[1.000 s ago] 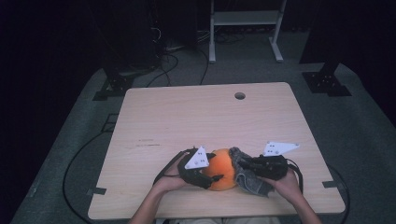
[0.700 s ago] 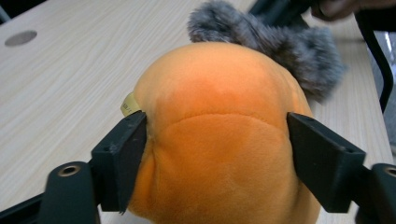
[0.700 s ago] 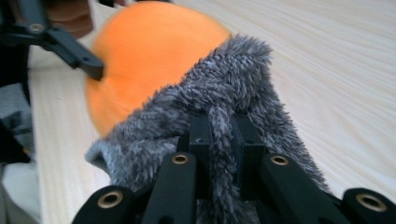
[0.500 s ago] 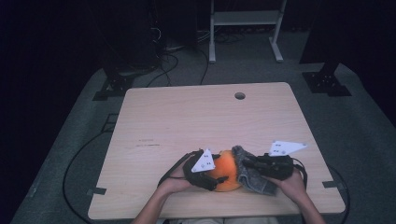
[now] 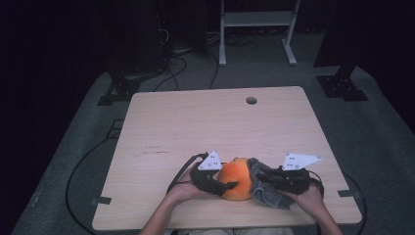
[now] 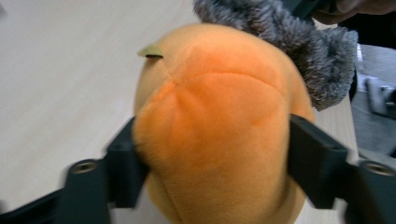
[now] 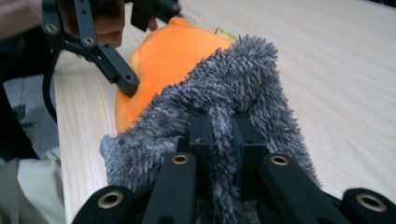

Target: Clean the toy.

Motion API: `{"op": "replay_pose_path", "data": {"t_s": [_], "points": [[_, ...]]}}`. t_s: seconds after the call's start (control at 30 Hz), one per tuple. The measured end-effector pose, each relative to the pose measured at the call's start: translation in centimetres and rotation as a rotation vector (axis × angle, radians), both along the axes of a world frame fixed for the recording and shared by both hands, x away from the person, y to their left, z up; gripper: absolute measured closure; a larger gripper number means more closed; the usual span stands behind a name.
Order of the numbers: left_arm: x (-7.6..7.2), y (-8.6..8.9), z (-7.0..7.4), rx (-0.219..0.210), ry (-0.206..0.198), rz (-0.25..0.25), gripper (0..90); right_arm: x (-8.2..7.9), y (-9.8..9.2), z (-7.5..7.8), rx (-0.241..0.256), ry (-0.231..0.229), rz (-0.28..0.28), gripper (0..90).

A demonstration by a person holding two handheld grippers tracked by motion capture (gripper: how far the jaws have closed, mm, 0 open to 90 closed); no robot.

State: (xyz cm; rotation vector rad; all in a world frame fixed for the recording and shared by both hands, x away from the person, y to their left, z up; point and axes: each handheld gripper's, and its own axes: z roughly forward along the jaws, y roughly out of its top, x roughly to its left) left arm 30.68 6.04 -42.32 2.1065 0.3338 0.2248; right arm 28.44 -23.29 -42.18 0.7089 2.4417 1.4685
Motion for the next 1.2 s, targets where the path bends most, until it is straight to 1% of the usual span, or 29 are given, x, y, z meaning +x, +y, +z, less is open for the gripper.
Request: {"op": "replay_pose_path", "data": {"t_s": [0.03,0.07,0.1,0.13,0.17,0.2,0.23,0.27,0.3,0.33,0.37,0.4,0.43,0.47,0.53,0.57,0.63,0.67,0.7,0.8,0.83,0.87,0.93,0.97,1.0,1.07,1.1,1.17,1.2], "points": [[-0.2,-0.1,0.3,0.000,-0.044,-0.003,34.0,-0.3,-0.1,0.6,0.021,-0.023,-0.009,80.1],[-0.5,-0.4,0.4,0.007,-0.087,0.004,34.6,-0.6,-0.1,1.2,0.051,-0.049,-0.004,80.1],[-0.7,-0.7,0.5,0.028,-0.121,0.005,34.6,-0.9,0.3,1.9,0.083,-0.074,0.013,80.1],[-0.9,-1.0,0.4,0.032,-0.141,-0.010,34.6,-1.2,1.0,2.4,0.099,-0.097,0.031,80.1],[-1.1,-1.2,0.4,0.040,-0.169,-0.030,34.5,-1.4,1.9,2.7,0.093,-0.111,0.054,80.1],[-1.3,-1.2,0.3,0.066,-0.185,-0.037,34.6,-1.4,2.9,2.7,0.057,-0.126,0.075,80.1],[-1.3,-1.1,0.2,0.090,-0.189,-0.038,34.5,-1.4,3.8,2.5,0.017,-0.132,0.080,80.1],[-1.2,-0.8,0.1,0.089,-0.181,-0.040,34.6,-1.2,4.1,2.2,0.008,-0.126,0.084,80.2],[-1.0,-0.5,-0.1,0.081,-0.166,-0.043,34.6,-0.8,4.0,1.9,0.021,-0.105,0.084,80.3],[-0.8,-0.2,-0.3,0.083,-0.157,-0.044,34.7,-0.6,3.7,1.6,0.018,-0.099,0.077,80.3],[-0.7,-0.1,-0.4,0.075,-0.146,-0.044,34.6,-0.4,3.3,1.3,0.002,-0.094,0.060,80.3],[-0.6,0.0,-0.5,0.063,-0.135,-0.043,34.3,-0.3,2.9,1.1,-0.001,-0.088,0.047,80.3],[-0.6,-0.1,-0.5,0.051,-0.127,-0.042,32.6,-0.2,2.4,0.9,0.008,-0.072,0.038,80.3],[-0.5,-0.2,-0.5,0.033,-0.107,-0.036,28.6,-0.2,2.1,0.7,0.012,-0.066,0.032,80.3],[-0.3,-0.6,-0.2,0.010,-0.055,-0.006,17.6,-0.6,2.1,0.7,0.007,-0.073,0.019,80.3],[-0.3,-0.6,-0.1,0.012,-0.052,-0.003,17.3,-0.8,2.3,0.8,0.003,-0.080,0.024,80.2],[-0.4,-0.4,-0.3,0.016,-0.078,-0.006,24.8,-1.0,2.5,1.0,-0.004,-0.091,0.031,80.2],[-0.4,-0.2,-0.3,0.018,-0.085,-0.007,28.2,-0.8,2.3,0.9,0.000,-0.086,0.032,80.2],[-0.4,-0.1,-0.4,0.030,-0.091,-0.005,29.8,-0.5,2.0,0.8,0.012,-0.073,0.030,80.3],[-0.2,0.1,-0.6,0.037,-0.099,-0.013,32.2,0.3,0.7,0.1,-0.009,-0.050,-0.023,80.2],[-0.2,0.1,-0.7,0.038,-0.102,-0.017,33.0,0.5,0.3,0.0,-0.006,-0.037,-0.043,80.2],[-0.3,0.1,-0.8,0.040,-0.105,-0.022,33.3,0.4,0.1,0.0,-0.010,-0.039,-0.054,80.2],[-0.3,0.1,-0.8,0.038,-0.093,-0.028,33.2,0.1,0.3,0.4,0.012,-0.052,-0.041,80.2],[-0.3,0.2,-0.7,0.032,-0.066,-0.040,31.7,0.0,0.7,0.6,0.027,-0.059,-0.022,80.2],[-0.1,0.2,-0.4,0.026,-0.035,-0.039,27.3,-0.2,1.2,0.8,0.019,-0.068,-0.009,80.2],[0.3,0.3,-0.2,0.026,0.016,0.004,19.2,-0.6,2.3,0.8,0.001,-0.084,0.002,80.2],[0.3,0.4,-0.3,0.025,0.016,-0.001,19.5,-0.7,2.7,0.7,-0.001,-0.083,0.007,80.2],[0.1,0.6,-0.6,0.025,-0.015,-0.012,26.7,-0.9,2.9,0.6,-0.015,-0.093,0.011,80.2],[0.1,0.5,-0.6,0.030,-0.026,-0.015,28.7,-0.7,2.5,0.5,-0.002,-0.078,0.012,80.2]]}}
